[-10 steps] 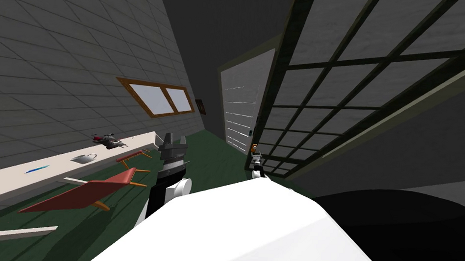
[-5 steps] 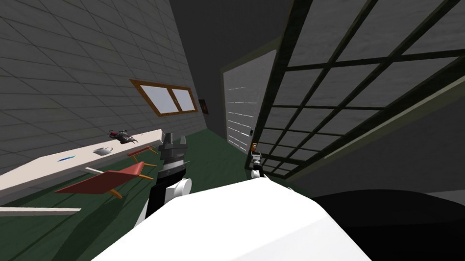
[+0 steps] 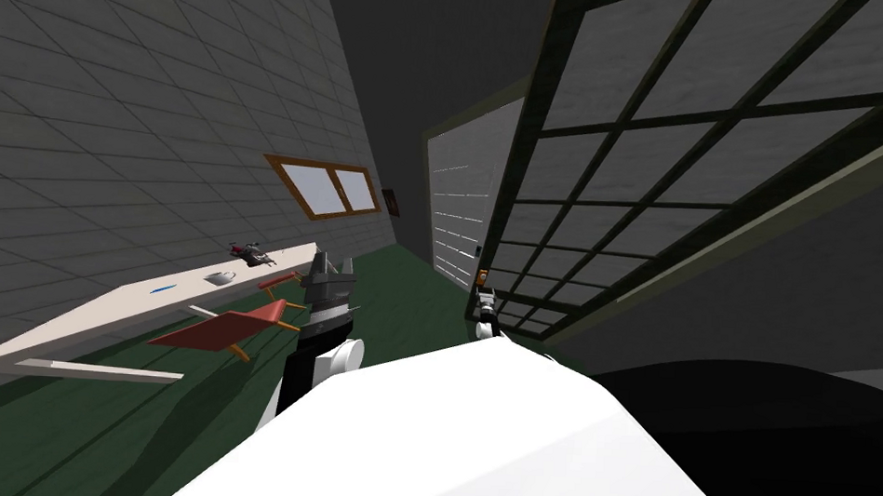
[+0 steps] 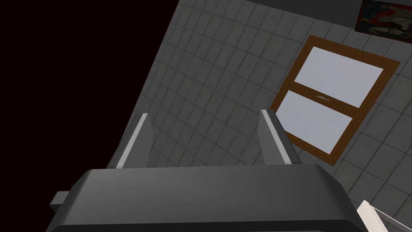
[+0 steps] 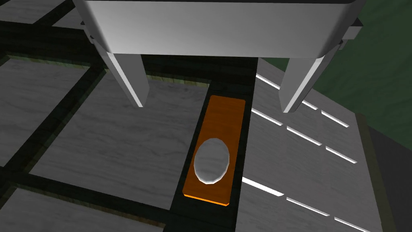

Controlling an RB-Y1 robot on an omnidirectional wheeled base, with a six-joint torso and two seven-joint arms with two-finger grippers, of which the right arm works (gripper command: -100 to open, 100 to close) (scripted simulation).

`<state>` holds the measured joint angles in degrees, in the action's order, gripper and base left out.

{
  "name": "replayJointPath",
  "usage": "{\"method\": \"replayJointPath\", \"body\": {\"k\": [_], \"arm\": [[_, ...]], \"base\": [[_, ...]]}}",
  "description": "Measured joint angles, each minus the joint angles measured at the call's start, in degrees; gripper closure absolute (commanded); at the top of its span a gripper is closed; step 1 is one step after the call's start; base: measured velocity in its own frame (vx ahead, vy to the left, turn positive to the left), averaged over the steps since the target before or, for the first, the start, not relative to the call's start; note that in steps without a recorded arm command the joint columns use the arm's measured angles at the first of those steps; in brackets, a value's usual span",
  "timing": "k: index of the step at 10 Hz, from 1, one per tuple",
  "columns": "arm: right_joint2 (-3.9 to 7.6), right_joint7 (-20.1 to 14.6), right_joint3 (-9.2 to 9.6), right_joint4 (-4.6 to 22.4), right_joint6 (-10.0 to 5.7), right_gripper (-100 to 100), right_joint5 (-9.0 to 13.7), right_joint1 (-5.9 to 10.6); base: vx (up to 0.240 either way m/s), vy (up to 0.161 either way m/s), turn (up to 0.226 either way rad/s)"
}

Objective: Pull the door open

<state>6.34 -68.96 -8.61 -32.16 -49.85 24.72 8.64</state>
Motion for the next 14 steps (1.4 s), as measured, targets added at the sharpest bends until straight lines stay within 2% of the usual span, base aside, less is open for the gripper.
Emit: {"method": "replayJointPath", "body": {"k": [3,5,6,7,9,10,11,12,13,14], "arm": [[-0.12,-4.71,0.64,0.27,-0.21,-100,1.40,0.36],[-0.20,-7.07,0.96,0.16,-0.19,-100,2.12,0.43],[-0.21,-7.34,0.98,0.17,-0.20,-100,2.16,0.43],[0.67,-7.95,0.95,-1.14,0.34,-100,2.24,-0.85],[2.50,-10.28,1.00,0.87,-0.60,-100,2.32,-0.86],[3.87,-11.99,1.08,3.34,-1.65,-100,2.36,-0.21],[4.17,-12.41,0.98,1.63,-1.24,-100,2.44,-1.35],[5.07,-13.05,0.94,0.37,-0.64,-100,2.54,-2.70],[6.05,-14.36,1.03,2.39,-1.41,-100,2.53,-2.20],[6.82,-14.90,0.81,-0.54,-0.46,-100,2.74,-4.26]], "base": [[-0.078,-0.016,0.054],[-0.040,-0.005,0.031],[0.161,-0.043,0.073],[0.225,-0.015,0.079],[0.209,0.000,0.069],[0.131,0.006,0.027],[0.139,-0.001,0.078],[0.155,-0.012,0.057],[0.215,0.010,0.062],[0.154,-0.017,0.028]]}}
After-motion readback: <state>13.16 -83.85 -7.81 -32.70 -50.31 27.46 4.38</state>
